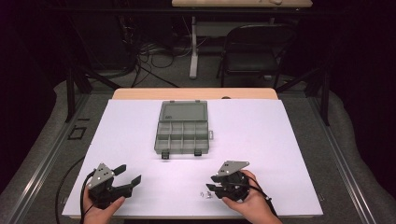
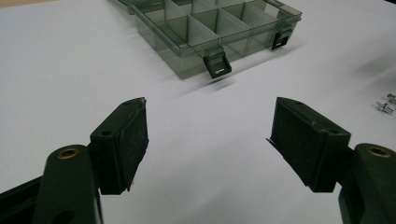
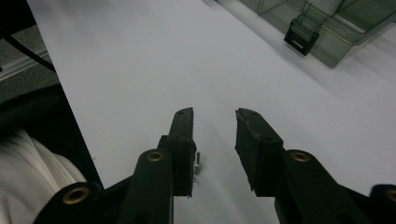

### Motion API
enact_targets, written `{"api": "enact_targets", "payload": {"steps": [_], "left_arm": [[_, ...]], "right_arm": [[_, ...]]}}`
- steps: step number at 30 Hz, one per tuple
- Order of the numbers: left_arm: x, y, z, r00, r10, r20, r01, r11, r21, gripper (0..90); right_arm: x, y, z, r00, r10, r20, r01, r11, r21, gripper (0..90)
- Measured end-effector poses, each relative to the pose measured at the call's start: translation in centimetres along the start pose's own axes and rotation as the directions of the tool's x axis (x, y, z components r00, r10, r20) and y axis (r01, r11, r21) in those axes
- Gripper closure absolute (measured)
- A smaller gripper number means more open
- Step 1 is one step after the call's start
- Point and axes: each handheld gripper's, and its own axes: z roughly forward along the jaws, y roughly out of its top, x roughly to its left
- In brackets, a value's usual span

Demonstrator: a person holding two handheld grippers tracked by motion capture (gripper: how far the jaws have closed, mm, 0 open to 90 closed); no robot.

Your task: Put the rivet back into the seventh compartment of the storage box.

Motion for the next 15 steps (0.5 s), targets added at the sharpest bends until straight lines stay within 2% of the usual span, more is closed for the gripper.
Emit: {"api": "enact_targets", "payload": {"steps": [2,5,10,15], "left_arm": [[0.1,0.0,0.0,1.0000,-0.001,-0.004,0.001,1.0000,0.003,27.3],[0.1,0.0,0.0,1.0000,-0.007,-0.006,0.007,1.0000,0.000,27.2],[0.1,-0.1,0.0,0.9998,0.003,-0.018,-0.003,1.0000,-0.001,26.5],[0.2,-0.1,0.0,0.9998,0.004,-0.020,-0.004,1.0000,0.000,26.0]], "right_arm": [[0.2,0.1,0.3,0.9999,-0.017,0.001,0.017,0.999,0.040,71.2],[0.4,0.1,1.3,0.9999,0.004,-0.012,-0.003,0.997,0.077,74.9],[0.4,-0.3,2.2,0.9991,0.012,-0.040,-0.008,0.996,0.092,76.5],[0.2,-0.8,2.7,0.9988,0.027,-0.040,-0.022,0.993,0.117,78.4]]}}
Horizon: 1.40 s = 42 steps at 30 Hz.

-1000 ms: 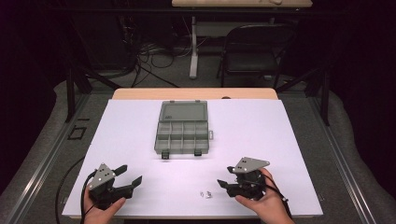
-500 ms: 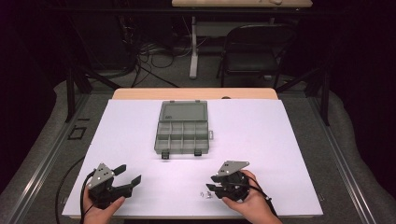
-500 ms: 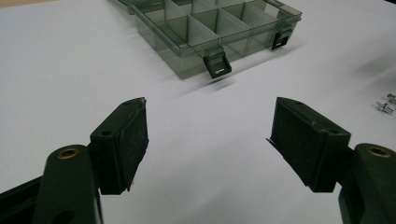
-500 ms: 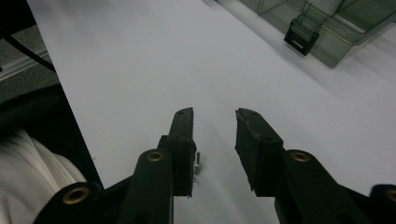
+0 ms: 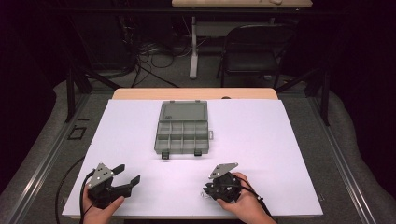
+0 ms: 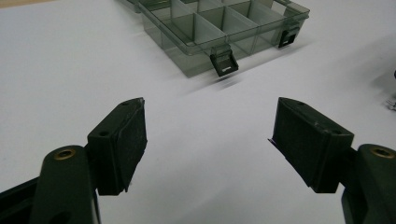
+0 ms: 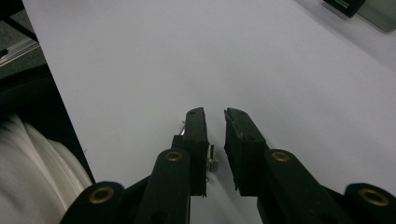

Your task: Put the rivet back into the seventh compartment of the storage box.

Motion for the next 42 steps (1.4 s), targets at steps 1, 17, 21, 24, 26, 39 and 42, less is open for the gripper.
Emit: {"api": "enact_targets", "payload": {"steps": [1,17,21,24,26,39,42], "left_arm": [[0.02,0.00,-0.01,1.0000,0.000,0.001,0.000,1.0000,0.001,26.0],[0.09,-0.03,-0.04,1.0000,-0.001,-0.006,0.001,1.0000,0.002,26.0],[0.11,-0.05,-0.08,0.9999,-0.010,-0.006,0.010,0.9999,-0.004,26.1],[0.14,-0.05,-0.10,0.9999,-0.012,-0.005,0.012,0.9999,-0.004,26.0],[0.18,-0.04,-0.12,0.9999,-0.012,-0.004,0.012,0.9999,-0.003,26.0],[0.21,-0.07,-0.17,0.9997,-0.023,-0.007,0.023,0.9996,-0.014,26.0],[0.24,-0.07,-0.17,0.9998,-0.020,-0.007,0.019,0.9997,-0.016,26.0]], "right_arm": [[0.00,-0.11,0.14,1.0000,0.008,-0.001,-0.008,1.000,-0.009,78.4],[0.00,-0.28,0.82,0.9999,0.009,-0.010,-0.009,1.000,0.007,79.9],[0.01,-0.30,0.75,0.9998,0.019,-0.008,-0.019,0.999,0.026,80.6],[-0.04,-0.37,0.98,0.9998,0.018,-0.011,-0.018,1.000,0.008,80.7],[-0.01,-0.35,0.89,0.9998,0.020,-0.009,-0.019,0.999,0.032,82.0],[-0.09,-0.25,0.72,0.9997,0.022,-0.011,-0.021,0.999,0.034,86.9],[-0.25,0.25,0.15,0.9998,0.019,-0.012,-0.019,1.000,0.023,87.1]]}}
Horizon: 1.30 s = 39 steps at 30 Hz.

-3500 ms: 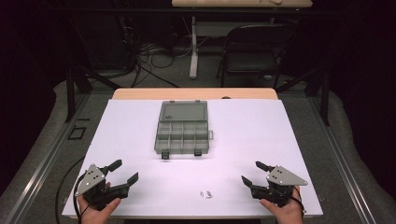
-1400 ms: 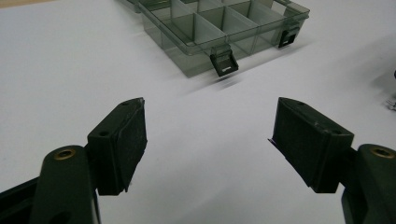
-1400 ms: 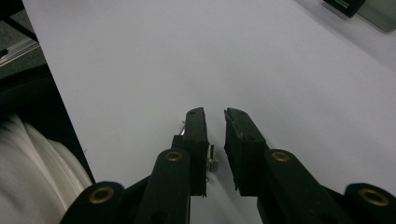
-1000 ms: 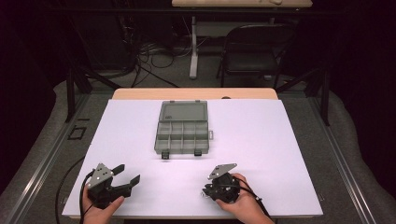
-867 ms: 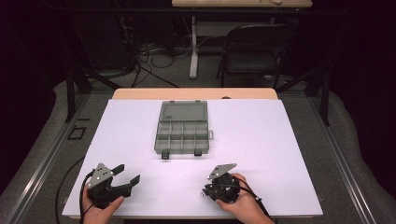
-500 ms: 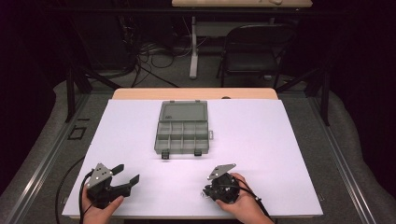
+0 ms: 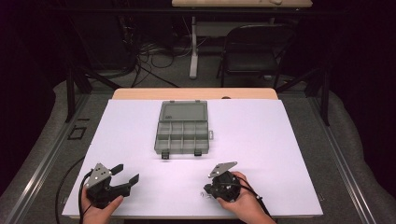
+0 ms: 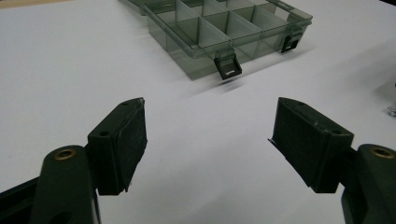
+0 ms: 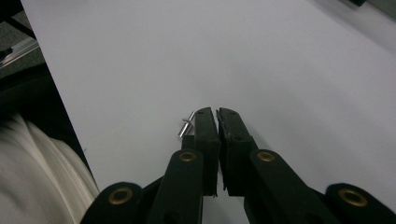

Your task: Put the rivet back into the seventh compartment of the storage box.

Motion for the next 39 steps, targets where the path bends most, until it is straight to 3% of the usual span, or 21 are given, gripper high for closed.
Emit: {"api": "enact_targets", "payload": {"steps": [8,20,21,28,39], "left_arm": [[0.0,0.0,-0.1,1.0000,0.000,0.002,0.000,1.0000,-0.004,26.0],[0.0,0.0,-0.1,1.0000,-0.001,0.008,0.001,0.9999,-0.010,26.0],[0.0,0.0,-0.1,1.0000,-0.001,0.005,0.001,0.9999,-0.010,26.1],[0.1,0.0,-0.1,1.0000,0.001,0.008,-0.001,1.0000,-0.003,26.1],[0.2,0.0,-0.2,1.0000,-0.006,0.000,0.006,0.9999,-0.015,26.1]], "right_arm": [[-0.4,1.5,-0.8,0.9998,-0.017,0.008,0.017,1.000,-0.015,87.1],[-2.1,4.9,-1.3,0.9999,0.016,-0.004,-0.016,0.998,-0.061,87.1],[-2.6,5.6,-1.3,0.9997,0.023,0.007,-0.022,0.996,-0.087,87.2],[-4.1,7.7,-1.2,0.9984,0.019,0.053,-0.014,0.995,-0.096,87.2],[-5.2,10.3,-0.5,0.9963,0.017,0.084,-0.009,0.995,-0.094,87.2]]}}
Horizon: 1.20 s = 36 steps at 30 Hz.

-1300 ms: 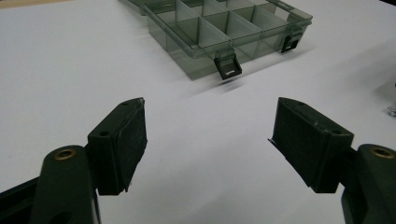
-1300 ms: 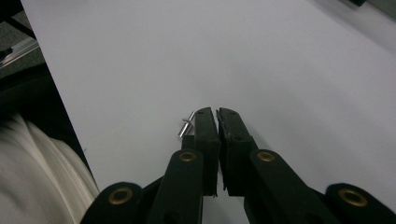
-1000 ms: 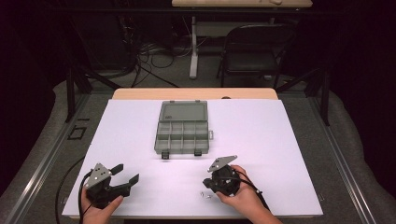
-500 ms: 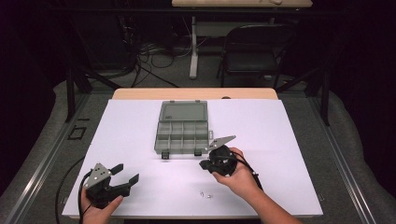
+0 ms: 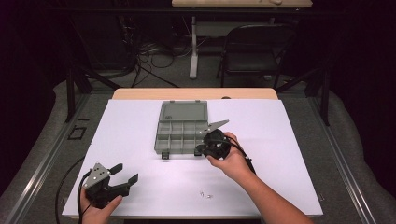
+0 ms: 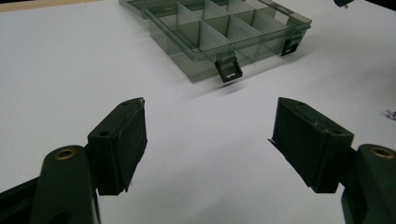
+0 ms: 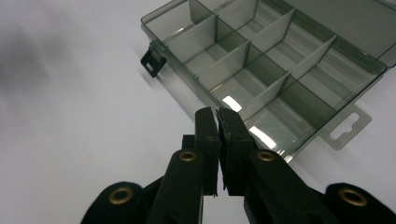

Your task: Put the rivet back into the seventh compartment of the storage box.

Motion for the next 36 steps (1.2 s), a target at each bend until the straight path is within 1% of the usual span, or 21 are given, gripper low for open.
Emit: {"api": "enact_targets", "payload": {"steps": [3,4,5,6,8,10,12,13,14,17,19,21,23,24,26,29,32,36], "left_arm": [[0.0,0.0,0.0,1.0000,-0.001,0.001,0.001,1.0000,0.000,26.0],[0.0,0.0,0.0,1.0000,0.000,0.001,0.000,1.0000,0.000,26.1],[0.0,0.0,0.0,1.0000,-0.001,-0.001,0.001,1.0000,-0.001,26.1],[0.0,0.0,0.0,1.0000,-0.001,-0.001,0.001,1.0000,-0.001,26.0],[0.0,0.0,0.0,1.0000,-0.001,0.003,0.001,1.0000,0.001,26.0],[0.0,0.0,0.0,1.0000,-0.002,0.004,0.002,1.0000,0.000,26.0],[0.0,0.0,0.0,1.0000,-0.006,0.004,0.006,1.0000,-0.001,26.1],[0.1,0.0,0.0,1.0000,0.000,0.004,0.000,1.0000,-0.001,26.1],[0.1,0.0,0.0,1.0000,-0.001,0.004,0.001,1.0000,-0.001,26.0],[0.1,0.0,-0.1,1.0000,0.001,0.004,-0.001,1.0000,0.000,26.0],[0.1,0.0,-0.1,1.0000,0.001,0.003,-0.001,1.0000,0.000,26.1],[0.1,0.0,0.0,1.0000,-0.002,0.006,0.002,1.0000,0.000,26.0],[0.1,0.0,0.0,1.0000,-0.002,0.006,0.002,1.0000,0.001,26.1],[0.1,0.0,0.0,1.0000,-0.002,0.006,0.002,1.0000,0.001,26.0],[0.1,0.0,0.0,1.0000,-0.002,0.007,0.002,1.0000,0.001,26.0],[0.1,0.0,0.0,1.0000,-0.004,0.007,0.004,1.0000,0.001,26.0],[0.1,0.0,0.0,0.9999,-0.008,0.008,0.008,1.0000,0.000,26.1],[0.2,0.0,0.0,1.0000,-0.003,0.009,0.003,1.0000,0.003,26.0]], "right_arm": [[-0.1,0.3,0.1,1.0000,0.000,0.001,0.000,1.000,-0.006,87.2],[-0.2,0.6,0.2,1.0000,0.008,0.003,-0.008,1.000,-0.008,87.2],[-0.3,0.8,0.3,1.0000,0.000,0.001,0.000,1.000,-0.014,87.2],[-0.3,0.9,0.4,1.0000,0.003,0.001,-0.003,1.000,-0.022,87.2],[-0.3,1.1,0.3,1.0000,0.006,0.005,-0.006,1.000,-0.012,87.1],[-0.3,1.4,0.5,1.0000,0.001,0.010,-0.001,1.000,-0.015,87.1],[-0.4,1.6,0.5,1.0000,-0.002,0.004,0.002,1.000,-0.017,87.2],[-0.4,1.6,0.6,1.0000,-0.003,0.003,0.003,1.000,-0.027,87.1],[-0.4,1.8,0.6,1.0000,0.000,0.006,0.000,1.000,-0.016,87.1],[-0.6,2.1,0.7,0.9999,-0.007,0.007,0.007,1.000,-0.021,87.1],[-0.7,2.4,0.9,0.9999,-0.011,0.011,0.011,1.000,-0.023,87.1],[-0.8,2.6,1.1,0.9999,0.001,0.010,-0.001,1.000,-0.021,87.1],[-0.9,2.8,1.5,0.9999,-0.002,0.012,0.002,1.000,-0.030,87.2],[-0.9,2.9,1.5,0.9999,0.002,0.014,-0.001,1.000,-0.023,87.1],[-0.9,3.0,1.6,0.9999,0.000,0.015,0.001,0.999,-0.032,87.1],[-0.9,3.4,2.0,0.9999,0.001,0.012,-0.001,1.000,-0.019,87.1],[-0.8,3.6,2.4,0.9999,0.001,0.012,-0.001,1.000,-0.017,87.1],[-0.8,3.8,3.0,0.9999,0.003,0.010,-0.003,1.000,-0.018,87.1]]}}
